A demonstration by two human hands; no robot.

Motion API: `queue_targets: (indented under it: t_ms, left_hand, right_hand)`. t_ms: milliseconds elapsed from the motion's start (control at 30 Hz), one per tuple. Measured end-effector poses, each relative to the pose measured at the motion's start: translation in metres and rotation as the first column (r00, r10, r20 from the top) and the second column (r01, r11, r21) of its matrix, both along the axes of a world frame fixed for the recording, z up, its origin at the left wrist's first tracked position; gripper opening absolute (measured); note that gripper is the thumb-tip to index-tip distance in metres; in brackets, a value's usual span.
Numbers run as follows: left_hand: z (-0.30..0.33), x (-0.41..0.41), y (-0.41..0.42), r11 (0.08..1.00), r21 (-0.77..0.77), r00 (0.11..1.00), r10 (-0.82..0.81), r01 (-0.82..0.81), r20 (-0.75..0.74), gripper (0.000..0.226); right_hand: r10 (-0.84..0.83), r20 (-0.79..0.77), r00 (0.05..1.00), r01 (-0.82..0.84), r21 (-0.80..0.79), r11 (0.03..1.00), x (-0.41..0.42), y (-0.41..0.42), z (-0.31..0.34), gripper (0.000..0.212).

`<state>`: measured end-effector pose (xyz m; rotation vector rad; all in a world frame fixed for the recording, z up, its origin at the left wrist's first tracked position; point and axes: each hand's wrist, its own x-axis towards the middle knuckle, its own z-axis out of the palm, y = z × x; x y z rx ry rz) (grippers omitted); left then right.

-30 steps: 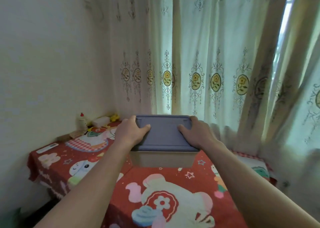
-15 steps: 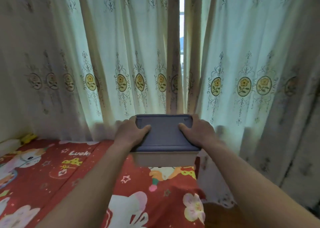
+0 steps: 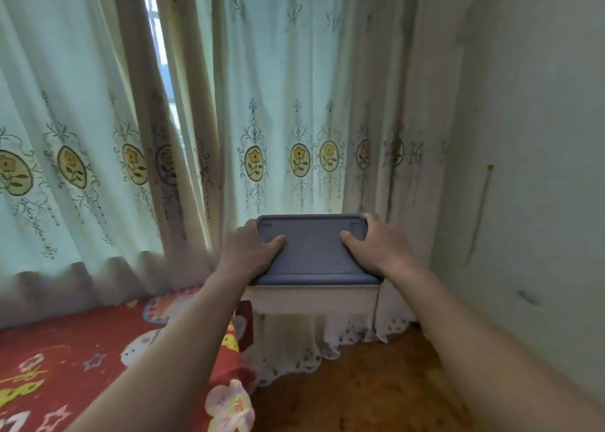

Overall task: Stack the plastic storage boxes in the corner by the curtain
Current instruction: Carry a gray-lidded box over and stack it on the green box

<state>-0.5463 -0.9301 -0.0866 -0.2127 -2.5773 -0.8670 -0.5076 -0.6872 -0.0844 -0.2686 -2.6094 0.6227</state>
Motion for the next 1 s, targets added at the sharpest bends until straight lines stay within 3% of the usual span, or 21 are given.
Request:
queue_targets:
  t_ms: [167,567,1000]
  left_hand:
    - [-0.005,-0.010,0.098,0.986,0.005,0.985,-0.165,0.165,0.039,0.062]
    - [-0.020,-0.029,0.270,0.920,-0.010,0.917,-0.390,0.392,0.081,0.059]
    - [-0.036,-0.116,0.396,0.837,0.057,0.828,-0.546,0.544,0.125,0.050]
  right_hand:
    - [-0.146,0.010,0.989,0.146,-0.038,0.989,0.028,0.087,-0.003,0.081]
    - [-0.458,0.056,0.887,0.459,0.004,0.888,0.076,0.220,-0.020,0.076]
    - [-0.624,0.108,0.774,0.625,0.023,0.780,0.026,0.312,-0.035,0.075]
